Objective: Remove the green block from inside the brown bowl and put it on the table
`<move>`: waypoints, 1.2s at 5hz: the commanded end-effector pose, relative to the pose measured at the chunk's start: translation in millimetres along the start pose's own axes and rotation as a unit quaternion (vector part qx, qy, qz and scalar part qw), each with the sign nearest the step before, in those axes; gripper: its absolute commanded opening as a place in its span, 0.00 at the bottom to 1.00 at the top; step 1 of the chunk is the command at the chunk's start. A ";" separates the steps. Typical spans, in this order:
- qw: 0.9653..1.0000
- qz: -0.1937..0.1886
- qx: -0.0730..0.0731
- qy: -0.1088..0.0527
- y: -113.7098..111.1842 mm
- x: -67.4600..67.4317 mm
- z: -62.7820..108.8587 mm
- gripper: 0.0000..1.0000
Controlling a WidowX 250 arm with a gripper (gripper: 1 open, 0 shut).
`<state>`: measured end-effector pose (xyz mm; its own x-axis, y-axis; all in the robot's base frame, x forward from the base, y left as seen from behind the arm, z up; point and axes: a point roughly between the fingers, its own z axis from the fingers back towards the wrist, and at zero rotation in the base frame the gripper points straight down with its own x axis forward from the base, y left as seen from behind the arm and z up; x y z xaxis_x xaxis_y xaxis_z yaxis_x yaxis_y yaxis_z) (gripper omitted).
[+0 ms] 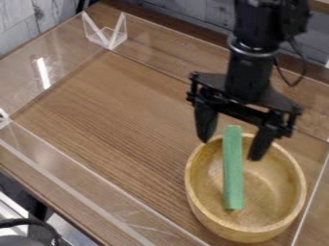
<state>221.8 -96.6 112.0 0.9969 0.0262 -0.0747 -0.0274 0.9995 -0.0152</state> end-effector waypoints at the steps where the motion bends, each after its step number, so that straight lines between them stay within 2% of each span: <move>1: 1.000 -0.001 -0.012 -0.022 -7.4 -3.4 8.7 1.00; 6: 0.999 0.004 -0.020 -0.027 -12.9 -3.6 -21.1 1.00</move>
<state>214.0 -107.0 84.6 0.9979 0.0425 -0.0488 -0.0445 0.9982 -0.0408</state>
